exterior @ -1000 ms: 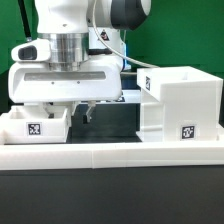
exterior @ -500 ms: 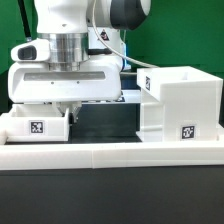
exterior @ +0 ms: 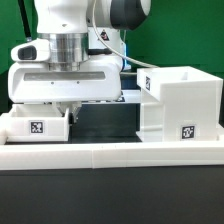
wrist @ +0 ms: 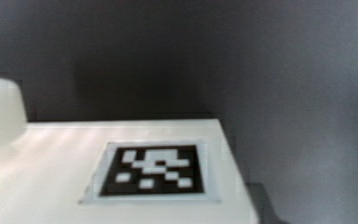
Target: Assemble drawer
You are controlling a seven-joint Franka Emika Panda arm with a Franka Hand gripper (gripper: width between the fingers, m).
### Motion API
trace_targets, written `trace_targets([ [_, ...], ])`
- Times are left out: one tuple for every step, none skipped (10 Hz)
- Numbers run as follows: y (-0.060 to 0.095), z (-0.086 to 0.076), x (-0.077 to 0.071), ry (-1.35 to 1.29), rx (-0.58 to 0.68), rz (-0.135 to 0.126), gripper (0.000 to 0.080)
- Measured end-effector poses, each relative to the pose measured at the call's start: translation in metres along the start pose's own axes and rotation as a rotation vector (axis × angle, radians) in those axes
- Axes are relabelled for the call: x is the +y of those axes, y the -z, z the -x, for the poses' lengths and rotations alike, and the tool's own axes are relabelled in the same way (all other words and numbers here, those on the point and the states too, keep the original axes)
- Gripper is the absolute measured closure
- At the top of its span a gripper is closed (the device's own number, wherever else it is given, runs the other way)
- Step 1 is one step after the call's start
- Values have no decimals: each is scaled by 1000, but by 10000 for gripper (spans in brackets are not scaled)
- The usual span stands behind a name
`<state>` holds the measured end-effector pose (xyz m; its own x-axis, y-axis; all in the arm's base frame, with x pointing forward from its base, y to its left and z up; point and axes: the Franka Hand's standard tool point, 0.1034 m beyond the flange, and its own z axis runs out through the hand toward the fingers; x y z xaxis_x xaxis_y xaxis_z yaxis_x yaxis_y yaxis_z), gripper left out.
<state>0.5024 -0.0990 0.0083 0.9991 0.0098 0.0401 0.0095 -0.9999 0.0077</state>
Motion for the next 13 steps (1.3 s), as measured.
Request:
trace_targets([
  [1,-1,-3,12,0,0,759],
  [7,-7,-13,45,8,1,758],
  [14,-10,-21,57,7,-8,758],
  [24,-15,-25,69,16,-15,758],
  [21,-13,-23,82,16,-11,758],
  [20,-13,-23,100,13,-11,757],
  [20,-13,-23,159,13,-10,757],
  [19,-13,-24,270,15,-4,757],
  [20,-15,-27,403,14,3,757],
  [21,-16,-27,475,14,6,757],
  [20,-15,-25,520,12,7,757],
  [20,-15,-24,576,10,8,757],
  [20,-15,-23,649,7,12,757],
])
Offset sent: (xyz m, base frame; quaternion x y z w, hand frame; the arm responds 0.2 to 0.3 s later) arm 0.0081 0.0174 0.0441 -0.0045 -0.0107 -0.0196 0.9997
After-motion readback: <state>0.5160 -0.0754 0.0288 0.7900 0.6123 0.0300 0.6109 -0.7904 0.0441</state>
